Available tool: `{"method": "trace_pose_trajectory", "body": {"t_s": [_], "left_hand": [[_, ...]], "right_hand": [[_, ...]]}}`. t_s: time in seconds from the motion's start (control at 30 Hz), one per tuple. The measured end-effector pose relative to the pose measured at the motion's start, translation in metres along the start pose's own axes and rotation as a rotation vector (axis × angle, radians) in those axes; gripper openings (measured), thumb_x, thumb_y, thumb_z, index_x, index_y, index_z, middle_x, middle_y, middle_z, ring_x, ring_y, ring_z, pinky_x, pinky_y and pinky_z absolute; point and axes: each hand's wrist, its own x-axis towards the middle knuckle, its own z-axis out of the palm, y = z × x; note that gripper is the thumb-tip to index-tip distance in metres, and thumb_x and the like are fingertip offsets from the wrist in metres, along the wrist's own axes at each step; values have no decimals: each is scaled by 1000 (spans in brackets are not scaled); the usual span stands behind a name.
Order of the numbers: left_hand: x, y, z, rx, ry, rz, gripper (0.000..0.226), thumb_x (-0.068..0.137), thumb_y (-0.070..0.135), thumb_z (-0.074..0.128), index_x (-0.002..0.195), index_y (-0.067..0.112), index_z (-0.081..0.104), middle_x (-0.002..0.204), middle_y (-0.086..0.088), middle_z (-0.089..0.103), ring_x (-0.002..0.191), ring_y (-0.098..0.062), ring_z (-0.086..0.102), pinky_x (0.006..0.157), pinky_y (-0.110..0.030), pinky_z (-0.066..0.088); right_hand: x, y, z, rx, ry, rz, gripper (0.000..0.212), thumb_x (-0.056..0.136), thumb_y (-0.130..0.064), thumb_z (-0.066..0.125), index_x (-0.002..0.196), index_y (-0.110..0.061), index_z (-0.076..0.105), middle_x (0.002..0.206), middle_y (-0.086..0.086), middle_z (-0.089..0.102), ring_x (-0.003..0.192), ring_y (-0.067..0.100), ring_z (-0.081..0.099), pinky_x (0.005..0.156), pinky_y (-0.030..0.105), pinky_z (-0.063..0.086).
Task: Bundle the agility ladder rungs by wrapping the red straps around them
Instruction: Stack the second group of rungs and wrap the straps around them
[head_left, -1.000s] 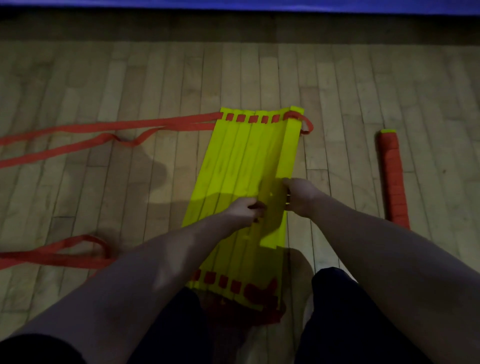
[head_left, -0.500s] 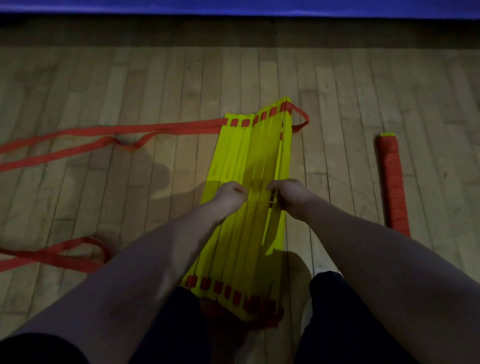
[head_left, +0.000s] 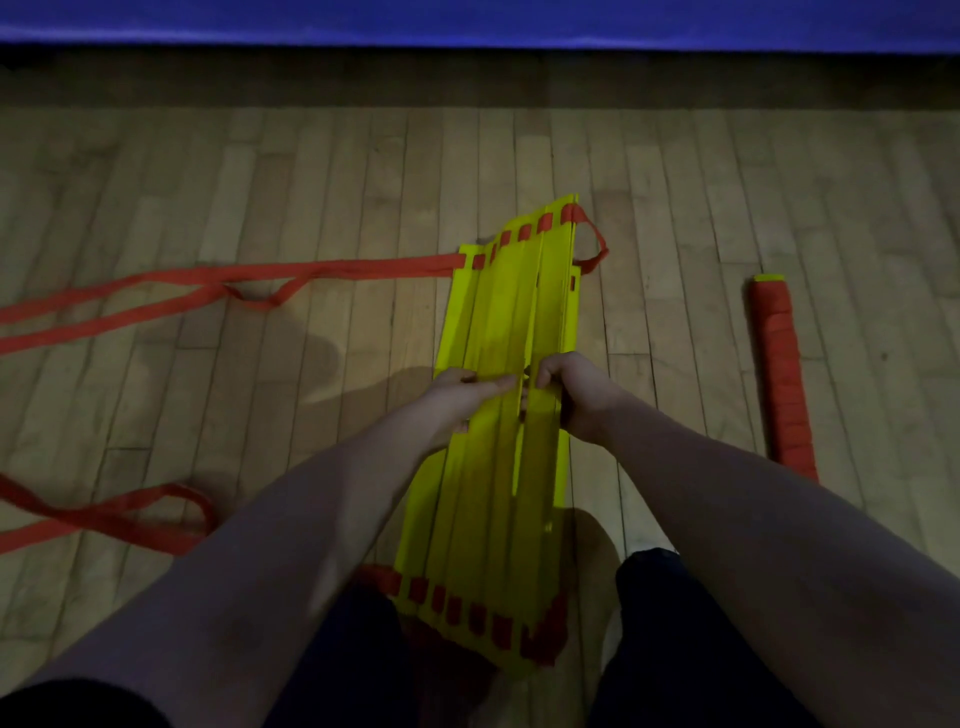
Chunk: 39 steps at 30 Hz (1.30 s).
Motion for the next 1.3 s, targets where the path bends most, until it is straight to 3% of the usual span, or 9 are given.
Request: {"method": "trace_pose_trajectory", "body": {"t_s": [0.17,0.33,0.6,0.87,0.93,1.07,1.13,1.2,1.3], "left_hand": [[-2,-1,4,6,30,21,100,64,44,84,143,9,34,139,-8,50,121,-27,53,101,-43,46],[22,-11,-9,-20,-52,37,132,21,56,95,137,15,46,127,-8,62,107,-28,64,89,-49,54],[-4,6,-9,50,96,91,96,52,32,93,133,6,48,124,-9,61,107,-24,62,84,-32,53],[-7,5,14,294,316,211,64,73,22,80,128,5,52,121,-12,60,108,-27,58,72,-24,40],[-9,6,17,325,317,220,54,76,17,75,126,6,55,116,-14,63,104,-28,61,68,-24,39],[-14,8,17,239,233,222,61,66,26,70,120,-1,59,111,-19,66,99,-31,63,76,-34,49],[-16,9,17,230,202,235,32,76,20,69,100,1,63,82,-9,64,71,-18,61,62,-25,47],[-17,10,20,341,207,264,14,89,16,60,96,5,61,68,-1,54,59,-10,49,46,-18,34],[-18,12,26,461,194,315,35,95,24,49,113,-5,58,104,-16,55,91,-28,55,64,-24,33]], "right_hand": [[4,-4,10,59,41,29,34,67,-5,45,99,-9,55,86,15,53,67,30,52,61,33,46],[11,-2,9,27,68,43,33,75,1,41,99,-7,62,96,16,61,81,33,59,70,39,52],[14,4,9,-168,199,-31,42,88,-6,58,126,-4,42,108,24,60,79,34,63,80,57,54],[14,1,23,-35,231,1,13,90,-18,46,79,-15,51,68,5,49,55,20,45,56,29,37],[17,2,26,-82,215,-7,10,89,-23,53,88,-14,57,71,3,52,56,17,46,54,26,34],[25,9,23,-120,225,-13,81,67,-54,75,127,-6,50,108,11,66,83,23,66,63,33,54],[25,11,23,-82,199,-6,112,43,-67,82,131,-6,49,110,11,67,87,26,70,66,39,59],[23,10,22,-73,187,-23,107,48,-67,83,129,-5,50,95,6,65,73,21,65,49,28,52],[22,9,22,-73,170,-51,110,43,-64,83,129,-5,49,95,5,64,75,22,61,57,28,45]]}}
